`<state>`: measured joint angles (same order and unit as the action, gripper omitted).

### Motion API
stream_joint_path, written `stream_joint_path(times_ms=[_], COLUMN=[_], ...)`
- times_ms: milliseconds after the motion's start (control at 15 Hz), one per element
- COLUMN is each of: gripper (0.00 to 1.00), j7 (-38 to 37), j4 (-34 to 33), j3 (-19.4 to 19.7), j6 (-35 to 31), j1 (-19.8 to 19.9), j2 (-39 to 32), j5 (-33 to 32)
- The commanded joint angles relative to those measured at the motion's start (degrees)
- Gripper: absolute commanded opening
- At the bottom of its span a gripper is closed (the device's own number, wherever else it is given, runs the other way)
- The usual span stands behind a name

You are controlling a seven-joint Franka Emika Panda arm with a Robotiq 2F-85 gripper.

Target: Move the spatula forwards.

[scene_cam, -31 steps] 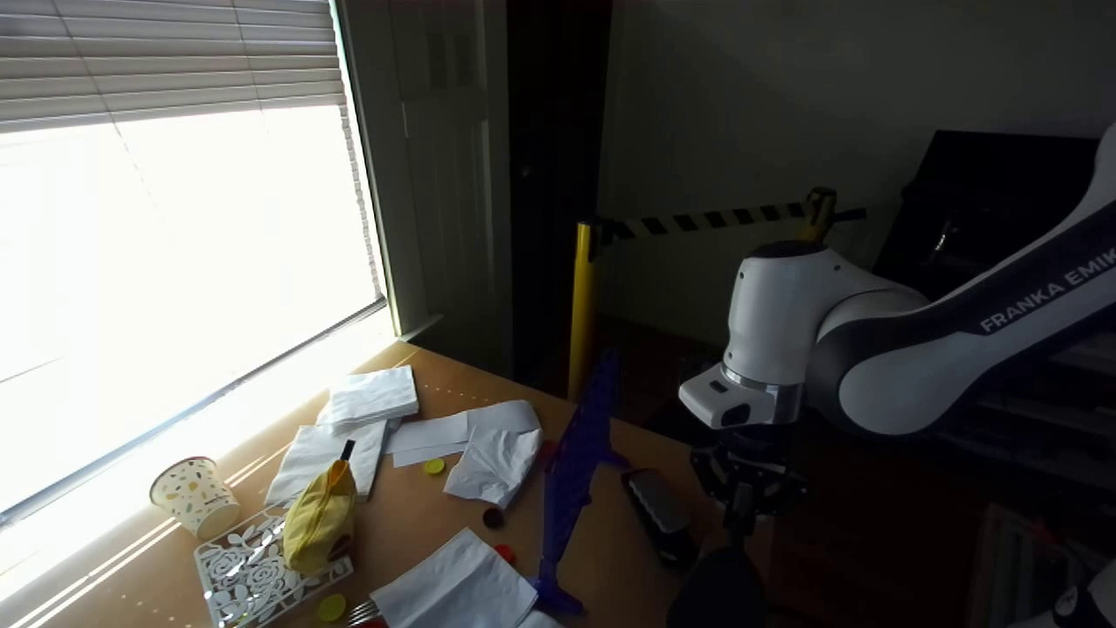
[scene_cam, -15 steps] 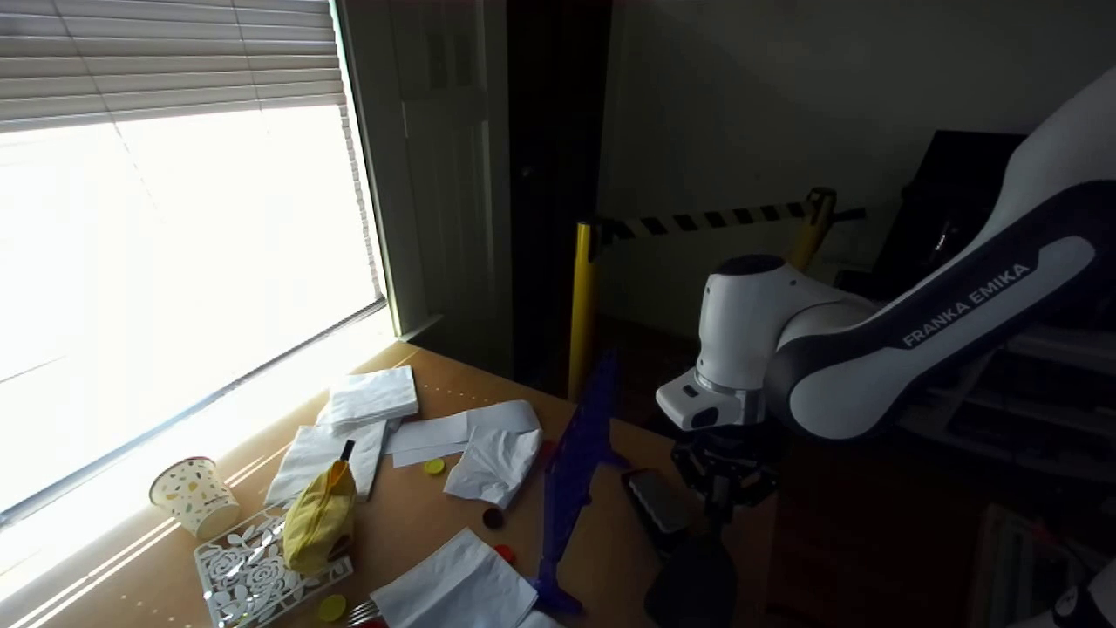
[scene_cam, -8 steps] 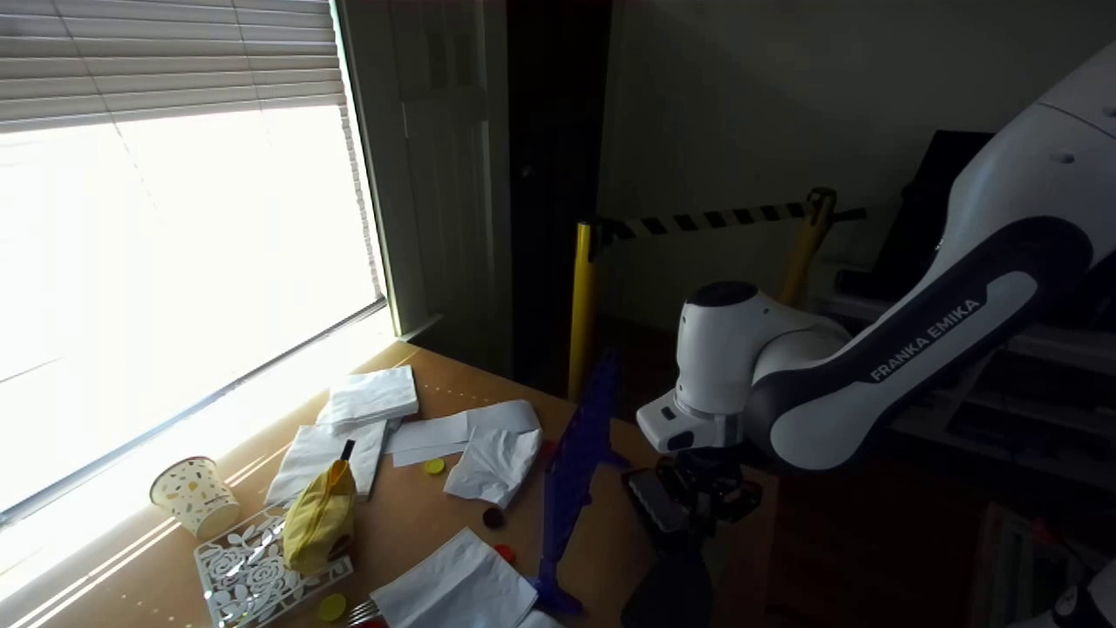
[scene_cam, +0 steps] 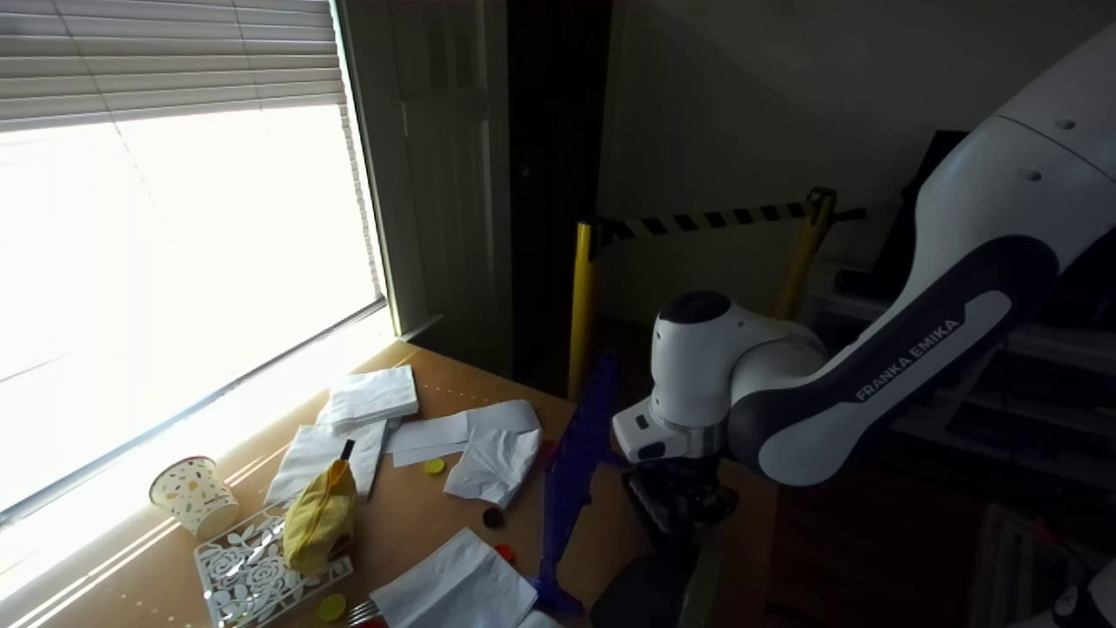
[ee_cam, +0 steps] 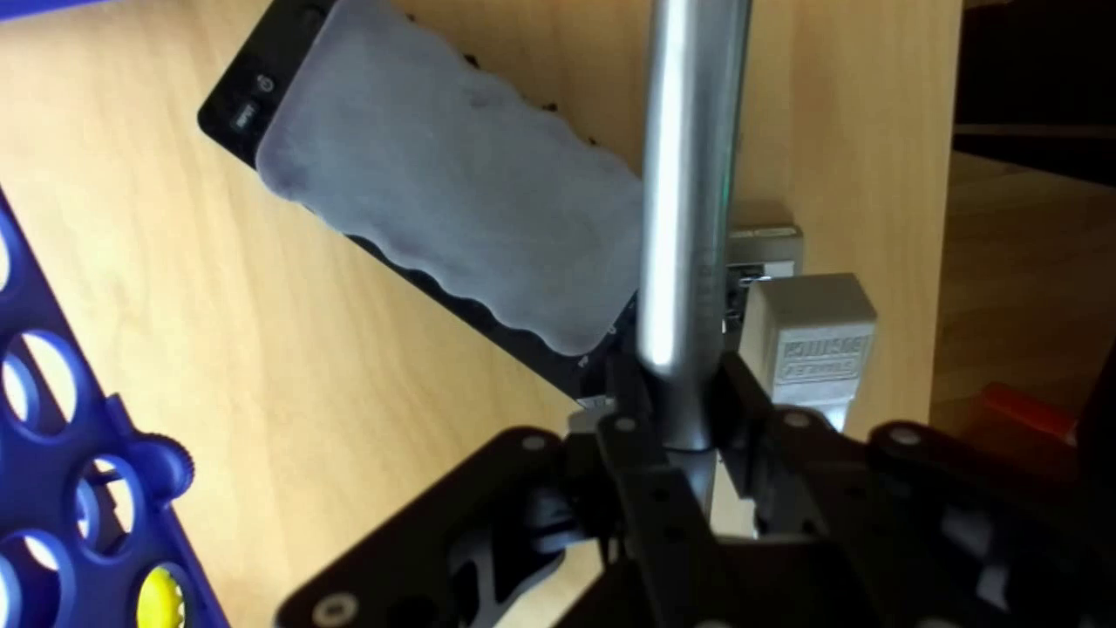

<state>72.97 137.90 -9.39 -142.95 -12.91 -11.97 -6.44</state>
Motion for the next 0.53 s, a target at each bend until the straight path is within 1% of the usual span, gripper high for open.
stream_joint_path(times_ms=[0,200,467], gripper=[0.06,0.06,0.06], j7=[-5.7,-8.4,-13.5], j4=[-3.4,-4.5,-5.7], j3=[-1.7,-2.7,-3.2], j6=[3.5,3.9,3.4], j1=[-0.1,-0.7,-1.6], j2=[-1.8,-2.6,-3.9], j5=[-3.3,-4.6,-7.8])
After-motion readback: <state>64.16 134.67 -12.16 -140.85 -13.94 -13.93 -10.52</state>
